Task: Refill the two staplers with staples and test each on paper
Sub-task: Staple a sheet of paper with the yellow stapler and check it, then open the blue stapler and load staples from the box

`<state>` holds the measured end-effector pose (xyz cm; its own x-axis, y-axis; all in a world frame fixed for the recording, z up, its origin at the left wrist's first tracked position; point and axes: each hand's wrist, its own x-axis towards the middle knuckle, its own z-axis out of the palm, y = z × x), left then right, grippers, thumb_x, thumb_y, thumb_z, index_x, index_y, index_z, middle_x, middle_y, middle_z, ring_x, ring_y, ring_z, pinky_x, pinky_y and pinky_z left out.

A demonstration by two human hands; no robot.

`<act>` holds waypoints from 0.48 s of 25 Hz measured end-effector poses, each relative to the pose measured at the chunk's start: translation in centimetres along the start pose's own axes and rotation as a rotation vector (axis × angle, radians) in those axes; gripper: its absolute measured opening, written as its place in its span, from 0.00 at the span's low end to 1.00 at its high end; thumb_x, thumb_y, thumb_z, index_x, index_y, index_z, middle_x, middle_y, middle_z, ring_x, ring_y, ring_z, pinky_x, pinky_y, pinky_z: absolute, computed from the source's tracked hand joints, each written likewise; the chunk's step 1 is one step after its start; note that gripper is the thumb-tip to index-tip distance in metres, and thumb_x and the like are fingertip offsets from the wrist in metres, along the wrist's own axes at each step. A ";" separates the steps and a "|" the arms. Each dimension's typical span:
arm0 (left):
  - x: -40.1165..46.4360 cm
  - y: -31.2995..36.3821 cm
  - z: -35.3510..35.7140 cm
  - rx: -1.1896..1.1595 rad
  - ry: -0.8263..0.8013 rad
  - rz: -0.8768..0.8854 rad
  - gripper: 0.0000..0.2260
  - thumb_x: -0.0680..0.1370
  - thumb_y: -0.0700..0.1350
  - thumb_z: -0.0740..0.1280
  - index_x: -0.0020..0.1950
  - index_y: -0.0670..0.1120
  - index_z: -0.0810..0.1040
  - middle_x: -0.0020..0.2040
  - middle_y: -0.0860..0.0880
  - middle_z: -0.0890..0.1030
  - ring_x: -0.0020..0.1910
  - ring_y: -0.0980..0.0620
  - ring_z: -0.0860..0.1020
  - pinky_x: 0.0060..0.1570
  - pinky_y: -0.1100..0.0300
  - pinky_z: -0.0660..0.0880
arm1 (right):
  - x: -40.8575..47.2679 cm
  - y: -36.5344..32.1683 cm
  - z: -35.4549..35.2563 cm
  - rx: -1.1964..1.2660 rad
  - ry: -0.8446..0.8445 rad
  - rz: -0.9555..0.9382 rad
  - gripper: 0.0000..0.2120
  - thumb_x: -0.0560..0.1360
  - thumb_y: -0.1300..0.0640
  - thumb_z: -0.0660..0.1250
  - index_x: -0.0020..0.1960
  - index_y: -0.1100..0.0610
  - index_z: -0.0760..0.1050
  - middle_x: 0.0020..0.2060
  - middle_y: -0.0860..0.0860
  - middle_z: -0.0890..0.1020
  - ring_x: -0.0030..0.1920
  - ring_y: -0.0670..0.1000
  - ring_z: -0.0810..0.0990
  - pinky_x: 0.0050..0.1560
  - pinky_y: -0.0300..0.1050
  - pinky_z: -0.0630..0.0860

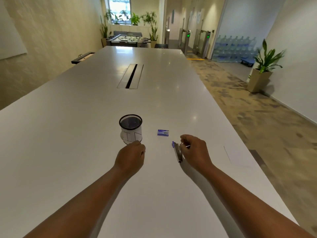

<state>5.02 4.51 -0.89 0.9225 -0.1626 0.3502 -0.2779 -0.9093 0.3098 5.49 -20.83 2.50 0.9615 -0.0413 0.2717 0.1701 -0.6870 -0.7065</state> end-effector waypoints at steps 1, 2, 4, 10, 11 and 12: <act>0.4 1.1 0.6 -0.043 -0.016 0.005 0.10 0.75 0.35 0.65 0.35 0.44 0.74 0.35 0.49 0.74 0.32 0.47 0.73 0.30 0.51 0.72 | -0.4 0.3 -0.1 -0.023 -0.001 0.000 0.05 0.73 0.63 0.69 0.47 0.63 0.80 0.40 0.58 0.84 0.42 0.59 0.81 0.47 0.56 0.79; 0.7 2.0 1.2 -0.079 -0.035 0.007 0.09 0.75 0.35 0.64 0.36 0.44 0.75 0.36 0.49 0.75 0.34 0.47 0.74 0.33 0.49 0.74 | -0.7 0.5 -0.1 -0.040 -0.001 0.004 0.04 0.72 0.63 0.68 0.45 0.63 0.79 0.37 0.58 0.82 0.40 0.59 0.80 0.44 0.56 0.79; 1.5 3.6 2.2 -0.134 -0.063 0.015 0.07 0.76 0.36 0.63 0.40 0.44 0.78 0.40 0.49 0.78 0.38 0.48 0.76 0.37 0.47 0.76 | -1.4 0.8 0.0 -0.036 -0.004 0.022 0.03 0.71 0.61 0.67 0.43 0.60 0.77 0.35 0.57 0.80 0.36 0.56 0.78 0.41 0.53 0.77; 2.5 6.1 4.2 -0.179 -0.079 -0.004 0.16 0.77 0.39 0.62 0.62 0.46 0.80 0.58 0.48 0.84 0.55 0.40 0.78 0.52 0.48 0.77 | -3.0 0.8 1.9 -0.076 -0.049 0.076 0.11 0.72 0.51 0.73 0.47 0.55 0.74 0.36 0.48 0.77 0.37 0.50 0.76 0.36 0.44 0.70; 2.4 5.9 4.5 -0.189 -0.082 -0.004 0.18 0.78 0.41 0.63 0.68 0.47 0.79 0.63 0.49 0.82 0.58 0.41 0.78 0.56 0.49 0.77 | -3.0 0.8 2.3 -0.076 -0.029 0.081 0.12 0.72 0.51 0.73 0.44 0.55 0.72 0.35 0.48 0.75 0.36 0.50 0.74 0.34 0.43 0.68; 2.3 5.6 4.7 -0.198 -0.087 -0.001 0.19 0.79 0.43 0.63 0.71 0.48 0.77 0.67 0.50 0.81 0.61 0.42 0.77 0.59 0.50 0.76 | -3.0 0.7 2.6 -0.077 -0.009 0.091 0.13 0.72 0.51 0.73 0.42 0.55 0.70 0.34 0.47 0.75 0.36 0.50 0.73 0.33 0.43 0.66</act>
<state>6.90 -2.77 -2.51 0.9399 -0.2024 0.2750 -0.3167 -0.8177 0.4807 3.33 -19.30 -0.56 0.9742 -0.1002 0.2024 0.0649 -0.7345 -0.6755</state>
